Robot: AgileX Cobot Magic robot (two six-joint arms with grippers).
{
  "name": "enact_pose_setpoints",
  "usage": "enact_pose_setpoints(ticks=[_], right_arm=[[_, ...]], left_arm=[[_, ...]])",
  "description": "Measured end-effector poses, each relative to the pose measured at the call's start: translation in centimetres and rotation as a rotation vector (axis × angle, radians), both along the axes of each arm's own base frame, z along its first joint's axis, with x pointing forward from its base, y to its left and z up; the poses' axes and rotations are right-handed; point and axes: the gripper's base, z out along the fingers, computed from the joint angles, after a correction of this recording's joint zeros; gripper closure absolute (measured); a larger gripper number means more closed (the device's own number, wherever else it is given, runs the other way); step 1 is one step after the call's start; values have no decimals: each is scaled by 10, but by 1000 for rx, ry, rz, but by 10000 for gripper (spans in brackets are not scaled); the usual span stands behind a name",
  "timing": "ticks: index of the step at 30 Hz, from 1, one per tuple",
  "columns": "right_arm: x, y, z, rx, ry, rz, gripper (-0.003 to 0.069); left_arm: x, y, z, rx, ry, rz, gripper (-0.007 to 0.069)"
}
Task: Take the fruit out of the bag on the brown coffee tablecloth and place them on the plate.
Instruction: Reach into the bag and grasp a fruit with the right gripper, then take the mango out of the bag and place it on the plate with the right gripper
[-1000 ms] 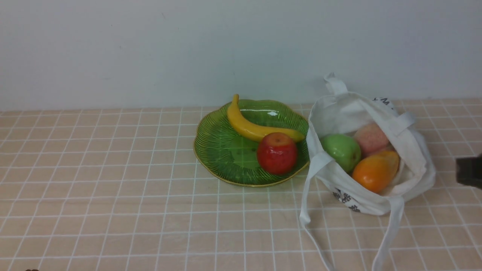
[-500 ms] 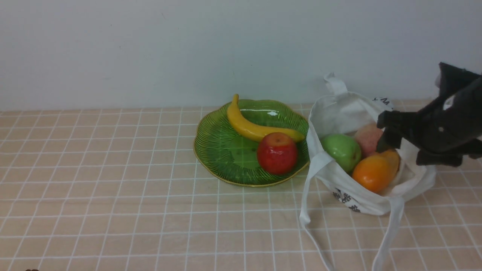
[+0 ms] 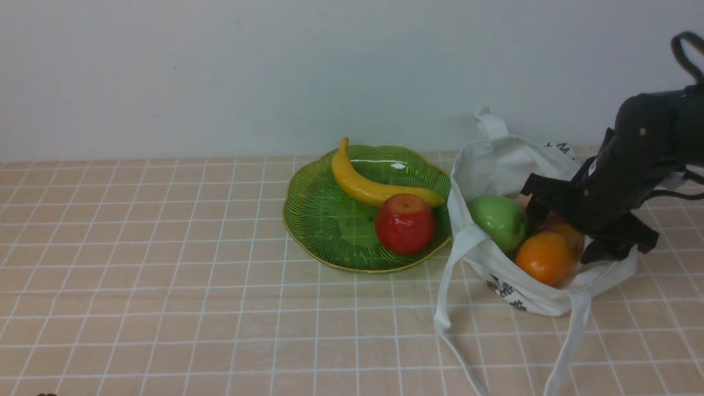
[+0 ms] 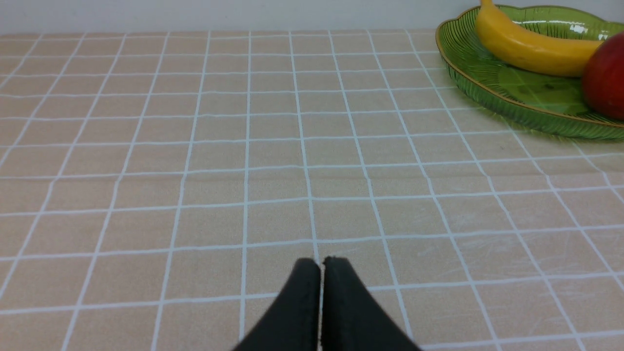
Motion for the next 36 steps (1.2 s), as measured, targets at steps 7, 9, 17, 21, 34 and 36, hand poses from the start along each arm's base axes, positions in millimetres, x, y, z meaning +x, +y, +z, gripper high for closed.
enact_pose_setpoints(ticks=[7, 9, 17, 21, 34, 36], right_arm=[[1, 1, -5, -1, 9, -4, 72], [1, 1, -6, -2, 12, -2, 74], [-2, 2, -6, -28, 34, 75, 151], [-7, 1, 6, -35, 43, 95, 151], [-56, -1, 134, -42, -282, 334, 151], [-60, 4, 148, -10, -369, 370, 151]], left_arm=[[0, 0, 0, 0, 0, 0, 632], [0, 0, 0, 0, 0, 0, 632], [0, 0, 0, 0, 0, 0, 632], [0, 0, 0, 0, 0, 0, 632], [0, 0, 0, 0, 0, 0, 632], [0, 0, 0, 0, 0, 0, 632]])
